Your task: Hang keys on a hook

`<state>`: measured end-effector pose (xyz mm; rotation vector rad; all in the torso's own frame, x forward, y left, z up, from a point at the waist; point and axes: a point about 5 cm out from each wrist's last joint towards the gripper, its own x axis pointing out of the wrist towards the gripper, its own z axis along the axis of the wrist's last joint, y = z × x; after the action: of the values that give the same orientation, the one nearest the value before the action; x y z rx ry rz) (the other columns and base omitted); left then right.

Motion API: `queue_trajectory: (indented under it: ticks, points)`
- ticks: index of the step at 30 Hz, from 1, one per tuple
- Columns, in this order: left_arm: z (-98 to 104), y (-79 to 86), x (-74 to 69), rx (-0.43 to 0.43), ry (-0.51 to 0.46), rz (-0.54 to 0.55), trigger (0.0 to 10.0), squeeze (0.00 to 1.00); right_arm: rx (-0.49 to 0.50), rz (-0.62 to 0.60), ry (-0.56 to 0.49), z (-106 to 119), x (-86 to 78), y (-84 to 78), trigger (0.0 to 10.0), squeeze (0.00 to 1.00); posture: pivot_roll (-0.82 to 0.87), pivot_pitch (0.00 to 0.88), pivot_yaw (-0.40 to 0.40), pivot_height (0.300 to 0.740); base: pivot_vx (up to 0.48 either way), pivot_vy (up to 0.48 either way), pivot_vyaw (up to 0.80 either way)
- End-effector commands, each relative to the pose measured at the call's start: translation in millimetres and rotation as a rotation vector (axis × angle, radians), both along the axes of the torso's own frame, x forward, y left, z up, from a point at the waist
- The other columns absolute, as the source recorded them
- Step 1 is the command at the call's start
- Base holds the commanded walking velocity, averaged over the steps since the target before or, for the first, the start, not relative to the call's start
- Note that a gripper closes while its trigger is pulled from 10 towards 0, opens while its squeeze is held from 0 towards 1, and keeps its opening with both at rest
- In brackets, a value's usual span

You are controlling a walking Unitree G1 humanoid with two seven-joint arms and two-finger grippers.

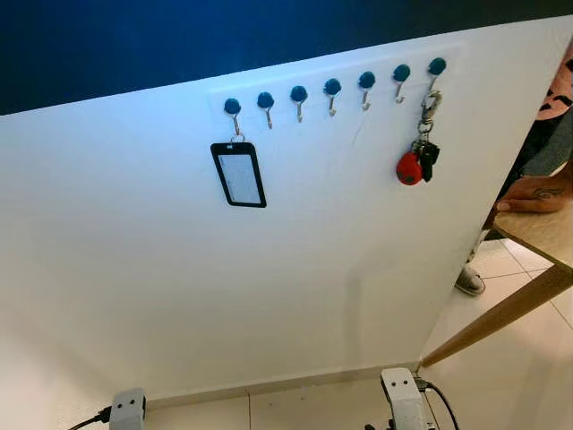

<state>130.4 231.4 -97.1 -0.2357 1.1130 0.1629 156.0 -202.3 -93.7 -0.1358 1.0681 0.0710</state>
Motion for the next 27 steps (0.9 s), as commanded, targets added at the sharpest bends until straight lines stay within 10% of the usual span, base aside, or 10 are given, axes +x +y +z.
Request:
queue_trajectory:
  ticks: [1,27]
  points:
    - [-2.3,-1.8,-5.3,0.001,0.024,-0.015,10.0,0.00,-0.009,0.021,0.071,-7.2,-16.6,2.7,10.0,0.00,-0.12,0.049,0.129,0.740,-0.356,0.000,0.00]
    - [-1.9,-4.4,-2.7,-0.001,0.021,-0.059,10.0,0.00,-0.027,0.043,0.090,-9.5,-22.6,3.9,10.0,0.00,-0.13,0.049,0.134,0.740,-0.381,0.000,0.00]
